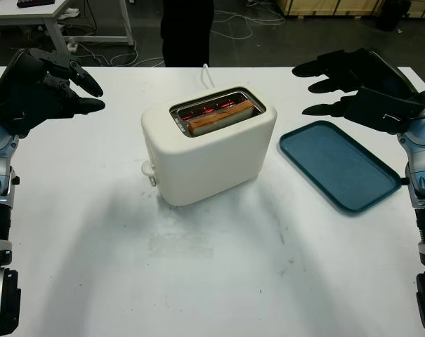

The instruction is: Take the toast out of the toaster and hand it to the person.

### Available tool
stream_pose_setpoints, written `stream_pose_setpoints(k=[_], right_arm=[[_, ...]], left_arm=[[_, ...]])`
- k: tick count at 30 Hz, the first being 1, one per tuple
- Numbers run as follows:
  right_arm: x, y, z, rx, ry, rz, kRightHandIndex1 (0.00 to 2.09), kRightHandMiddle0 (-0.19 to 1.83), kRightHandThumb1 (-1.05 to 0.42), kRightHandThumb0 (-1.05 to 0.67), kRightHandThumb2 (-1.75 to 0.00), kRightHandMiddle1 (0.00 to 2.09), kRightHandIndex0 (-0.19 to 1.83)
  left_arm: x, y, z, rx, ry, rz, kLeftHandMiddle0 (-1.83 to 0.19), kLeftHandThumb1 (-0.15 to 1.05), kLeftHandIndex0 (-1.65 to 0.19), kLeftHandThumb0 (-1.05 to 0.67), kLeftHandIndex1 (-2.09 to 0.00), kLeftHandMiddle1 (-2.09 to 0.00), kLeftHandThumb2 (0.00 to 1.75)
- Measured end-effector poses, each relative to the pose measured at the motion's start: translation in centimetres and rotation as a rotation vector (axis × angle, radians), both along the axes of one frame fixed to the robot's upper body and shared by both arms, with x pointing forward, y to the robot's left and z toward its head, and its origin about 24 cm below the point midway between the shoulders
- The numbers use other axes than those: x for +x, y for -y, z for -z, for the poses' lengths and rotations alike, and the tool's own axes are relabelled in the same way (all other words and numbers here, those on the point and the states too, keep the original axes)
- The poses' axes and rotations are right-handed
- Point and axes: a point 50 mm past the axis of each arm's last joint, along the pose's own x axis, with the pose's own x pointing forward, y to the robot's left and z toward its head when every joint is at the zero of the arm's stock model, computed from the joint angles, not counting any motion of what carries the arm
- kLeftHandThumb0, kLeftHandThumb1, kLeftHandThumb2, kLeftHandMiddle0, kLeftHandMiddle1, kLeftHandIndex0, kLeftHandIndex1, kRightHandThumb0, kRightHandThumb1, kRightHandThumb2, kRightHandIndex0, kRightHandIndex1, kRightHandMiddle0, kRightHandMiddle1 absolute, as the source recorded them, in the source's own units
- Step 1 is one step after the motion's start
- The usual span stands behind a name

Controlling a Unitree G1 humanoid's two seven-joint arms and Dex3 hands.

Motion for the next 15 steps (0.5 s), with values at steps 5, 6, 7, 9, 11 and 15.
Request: stream_pose_setpoints(k=[5, 6, 7, 9, 11, 15], right_arm=[[0.0, 0.0, 0.0, 0.0, 0.0, 0.0, 0.0, 0.79, -0.73, -0.29, 0.0, 0.0, 0.92], [0.0, 0.0, 0.0, 0.0, 0.0, 0.0, 0.0, 0.79, -0.73, -0.28, 0.0, 0.0, 0.91], [0.0, 0.0, 0.0, 0.0, 0.0, 0.0, 0.0, 0.79, -0.73, -0.28, 0.0, 0.0, 0.92], [0.0, 0.0, 0.0, 0.0, 0.0, 0.0, 0.0, 0.79, -0.73, -0.29, 0.0, 0.0, 0.92], [0.0, 0.0, 0.0, 0.0, 0.0, 0.0, 0.0, 0.79, -0.73, -0.29, 0.0, 0.0, 0.92], [0.0, 0.0, 0.0, 0.0, 0.0, 0.0, 0.01, 0.79, -0.73, -0.28, 0.0, 0.0, 0.92]], left_arm=[[0.0, 0.0, 0.0, 0.0, 0.0, 0.0, -1.25, 0.74, -1.12, -1.05, -0.81, -0.77, 0.01], [0.0, 0.0, 0.0, 0.0, 0.0, 0.0, -1.25, 0.74, -1.11, -1.05, -0.81, -0.77, 0.01], [0.0, 0.0, 0.0, 0.0, 0.0, 0.0, -1.25, 0.74, -1.11, -1.05, -0.82, -0.77, 0.01], [0.0, 0.0, 0.0, 0.0, 0.0, 0.0, -1.25, 0.74, -1.11, -1.05, -0.82, -0.78, 0.01], [0.0, 0.0, 0.01, 0.001, 0.0, -0.001, -1.25, 0.74, -1.11, -1.05, -0.82, -0.78, 0.0], [0.0, 0.0, 0.01, 0.001, 0.0, -0.001, -1.24, 0.73, -1.1, -1.05, -0.82, -0.78, 0.0]])
